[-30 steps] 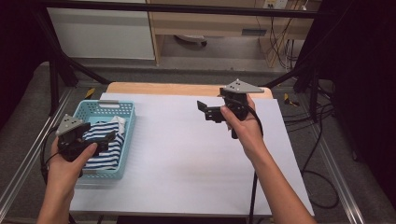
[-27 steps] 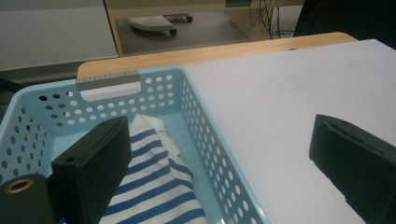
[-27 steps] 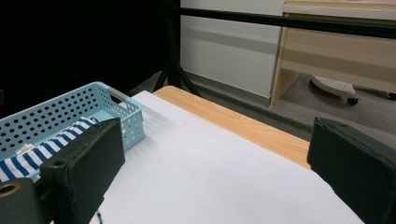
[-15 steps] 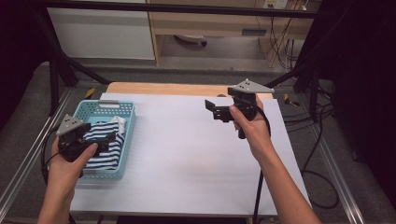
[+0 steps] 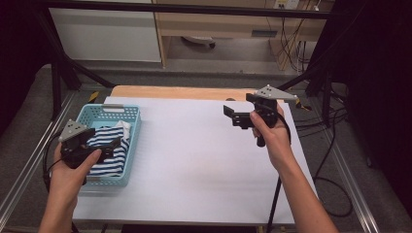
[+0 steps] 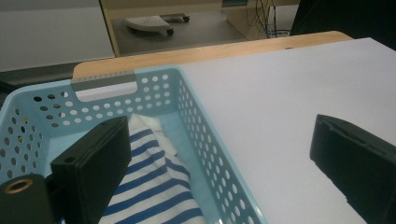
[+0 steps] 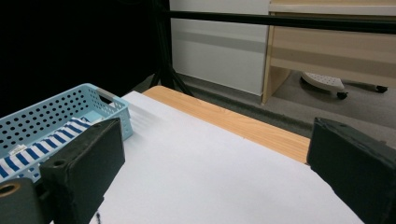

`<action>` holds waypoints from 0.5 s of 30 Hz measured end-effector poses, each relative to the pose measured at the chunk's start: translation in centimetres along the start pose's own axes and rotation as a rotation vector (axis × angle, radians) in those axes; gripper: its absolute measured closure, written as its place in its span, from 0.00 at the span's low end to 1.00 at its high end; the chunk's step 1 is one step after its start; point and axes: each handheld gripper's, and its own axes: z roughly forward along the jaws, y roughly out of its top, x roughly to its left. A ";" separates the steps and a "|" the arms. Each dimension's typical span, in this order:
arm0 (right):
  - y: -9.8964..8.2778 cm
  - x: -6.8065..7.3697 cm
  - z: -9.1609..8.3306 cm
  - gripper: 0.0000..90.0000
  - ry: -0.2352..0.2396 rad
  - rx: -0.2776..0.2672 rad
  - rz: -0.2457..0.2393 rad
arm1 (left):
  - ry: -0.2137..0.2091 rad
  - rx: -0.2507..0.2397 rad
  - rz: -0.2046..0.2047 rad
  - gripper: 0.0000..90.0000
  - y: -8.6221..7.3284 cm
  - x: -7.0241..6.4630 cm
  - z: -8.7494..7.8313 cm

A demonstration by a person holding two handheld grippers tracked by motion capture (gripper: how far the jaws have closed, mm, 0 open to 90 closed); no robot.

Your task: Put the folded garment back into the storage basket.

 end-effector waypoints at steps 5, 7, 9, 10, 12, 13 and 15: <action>-0.5 -1.0 -1.0 0.06 -0.002 0.006 0.022 | -0.003 0.004 0.003 0.06 -0.1 0.0 0.0; -0.8 -1.5 -1.5 0.07 -0.003 0.006 0.028 | -0.003 0.005 0.003 0.06 -0.1 0.0 0.0; -1.2 -2.0 -2.0 0.07 -0.014 0.005 0.037 | -0.004 0.005 0.004 0.06 -0.1 0.0 0.0; -1.3 -2.2 -2.2 0.07 -0.021 0.000 0.043 | -0.004 0.005 0.003 0.06 -0.1 0.0 0.1; -1.7 -2.7 -2.8 0.07 -0.031 -0.004 0.051 | -0.004 0.008 0.004 0.06 -0.2 0.0 0.1; -1.9 -3.0 -3.0 0.07 -0.035 -0.005 0.056 | -0.004 0.009 0.005 0.06 -0.2 0.0 0.1; -2.3 -3.4 -3.5 0.07 -0.039 -0.008 0.065 | -0.005 0.012 0.006 0.06 -0.2 -0.1 0.1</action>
